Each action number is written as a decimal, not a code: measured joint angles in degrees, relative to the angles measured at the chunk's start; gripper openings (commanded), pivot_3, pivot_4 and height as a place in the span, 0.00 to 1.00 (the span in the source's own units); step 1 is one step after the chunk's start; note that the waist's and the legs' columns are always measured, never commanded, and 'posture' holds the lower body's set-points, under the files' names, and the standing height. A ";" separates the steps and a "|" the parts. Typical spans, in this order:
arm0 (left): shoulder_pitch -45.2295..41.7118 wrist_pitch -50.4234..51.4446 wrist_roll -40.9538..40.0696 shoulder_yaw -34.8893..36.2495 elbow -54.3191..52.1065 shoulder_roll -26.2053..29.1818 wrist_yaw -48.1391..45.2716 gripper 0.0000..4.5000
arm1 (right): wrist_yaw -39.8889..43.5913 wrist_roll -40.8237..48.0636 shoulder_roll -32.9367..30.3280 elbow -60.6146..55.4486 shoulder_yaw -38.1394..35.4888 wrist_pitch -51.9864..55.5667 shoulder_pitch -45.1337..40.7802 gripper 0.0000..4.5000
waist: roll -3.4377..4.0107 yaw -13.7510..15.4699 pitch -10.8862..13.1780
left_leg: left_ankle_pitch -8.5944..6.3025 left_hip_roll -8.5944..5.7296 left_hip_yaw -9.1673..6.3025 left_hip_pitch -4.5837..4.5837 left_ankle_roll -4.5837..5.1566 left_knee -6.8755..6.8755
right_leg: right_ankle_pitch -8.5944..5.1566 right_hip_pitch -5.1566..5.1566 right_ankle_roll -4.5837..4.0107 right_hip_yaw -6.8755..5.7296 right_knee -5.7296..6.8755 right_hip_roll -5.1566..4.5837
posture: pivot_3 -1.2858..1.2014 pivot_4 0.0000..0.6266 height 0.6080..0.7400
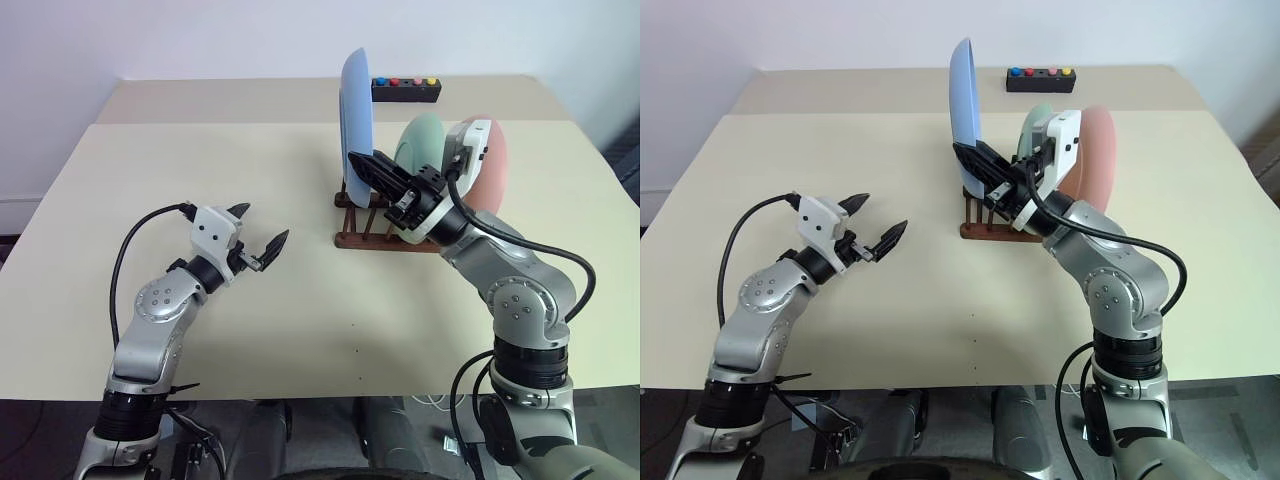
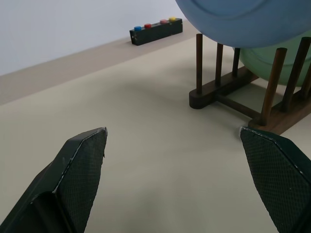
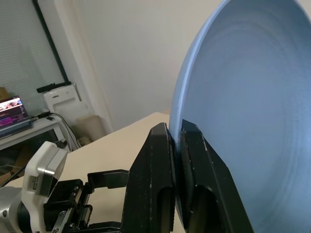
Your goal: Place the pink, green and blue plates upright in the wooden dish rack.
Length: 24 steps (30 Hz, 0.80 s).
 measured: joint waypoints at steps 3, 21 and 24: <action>0.01 -0.20 0.19 0.00 0.00 -0.18 0.05 0.99 | -1.37 0.17 0.46 0.21 -0.51 0.03 0.57 0.00 | 0.00 0.00 0.00 | 0.00 0.00 0.00 0.00 0.00 0.00 | 0.00 0.00 0.00 0.00 0.00 0.00 | 0.52 0.24 1.00; -0.01 -0.24 0.45 -0.26 -0.01 -0.83 0.18 1.00 | -3.64 2.31 0.54 0.31 -1.56 1.19 1.68 0.99 | 0.00 0.00 0.00 | 0.00 0.00 0.00 0.00 0.00 -0.01 | 0.00 0.00 0.00 0.00 -0.01 0.00 | 0.52 0.24 1.00; -0.01 -0.24 0.44 -0.27 -0.01 -0.83 0.18 1.00 | -3.54 1.76 0.10 0.25 -1.19 1.12 1.69 0.99 | 0.00 0.00 0.00 | 0.00 0.00 0.00 0.00 0.00 -0.01 | 0.00 0.00 0.00 0.00 -0.01 0.00 | 0.52 0.24 1.00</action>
